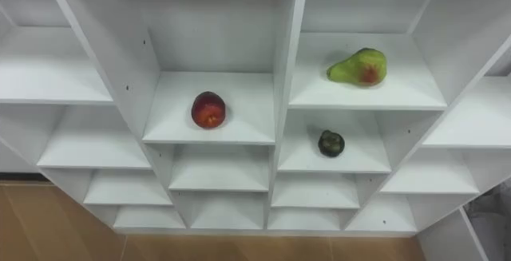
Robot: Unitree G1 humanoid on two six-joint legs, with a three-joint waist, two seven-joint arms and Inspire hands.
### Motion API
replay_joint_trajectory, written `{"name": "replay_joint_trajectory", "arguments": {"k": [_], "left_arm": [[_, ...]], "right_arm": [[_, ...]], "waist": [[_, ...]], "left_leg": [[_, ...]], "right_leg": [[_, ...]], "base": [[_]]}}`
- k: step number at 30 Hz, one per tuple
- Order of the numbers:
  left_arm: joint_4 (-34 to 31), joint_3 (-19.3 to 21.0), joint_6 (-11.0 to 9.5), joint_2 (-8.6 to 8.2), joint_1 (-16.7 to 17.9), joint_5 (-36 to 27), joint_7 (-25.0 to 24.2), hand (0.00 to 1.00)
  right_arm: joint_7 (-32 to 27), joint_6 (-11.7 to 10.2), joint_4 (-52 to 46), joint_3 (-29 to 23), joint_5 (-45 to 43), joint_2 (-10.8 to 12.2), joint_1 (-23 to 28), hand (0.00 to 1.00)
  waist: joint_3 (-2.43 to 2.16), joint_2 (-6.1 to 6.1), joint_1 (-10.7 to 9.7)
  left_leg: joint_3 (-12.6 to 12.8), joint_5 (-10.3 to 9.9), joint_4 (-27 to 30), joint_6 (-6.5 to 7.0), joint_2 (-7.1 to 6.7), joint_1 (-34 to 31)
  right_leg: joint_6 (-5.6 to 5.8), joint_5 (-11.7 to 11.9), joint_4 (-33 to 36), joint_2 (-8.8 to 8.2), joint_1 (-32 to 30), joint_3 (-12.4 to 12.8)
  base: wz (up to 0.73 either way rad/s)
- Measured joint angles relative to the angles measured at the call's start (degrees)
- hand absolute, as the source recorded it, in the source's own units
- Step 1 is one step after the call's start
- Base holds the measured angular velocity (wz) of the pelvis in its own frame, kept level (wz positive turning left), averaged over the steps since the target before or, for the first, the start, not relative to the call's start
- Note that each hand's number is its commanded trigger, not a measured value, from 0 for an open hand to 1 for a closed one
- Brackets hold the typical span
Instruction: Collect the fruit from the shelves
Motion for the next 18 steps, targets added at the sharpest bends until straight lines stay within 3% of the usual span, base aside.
{"name": "replay_joint_trajectory", "arguments": {"k": [18], "left_arm": [[-0.15, -0.03, -1.12, -0.03, -0.11, -0.02, 0.62, 1.0]], "right_arm": [[1.82, -1.82, 0.06, -0.03, 0.1, -0.19, 0.16, 0.0]], "waist": [[0.0, 0.02, -0.04]], "left_leg": [[0.01, 0.0, 0.0, 0.0, 0.01, -0.11]], "right_leg": [[0.0, 0.0, -0.01, 0.03, -0.04, 0.06]], "base": [[0.0]]}}
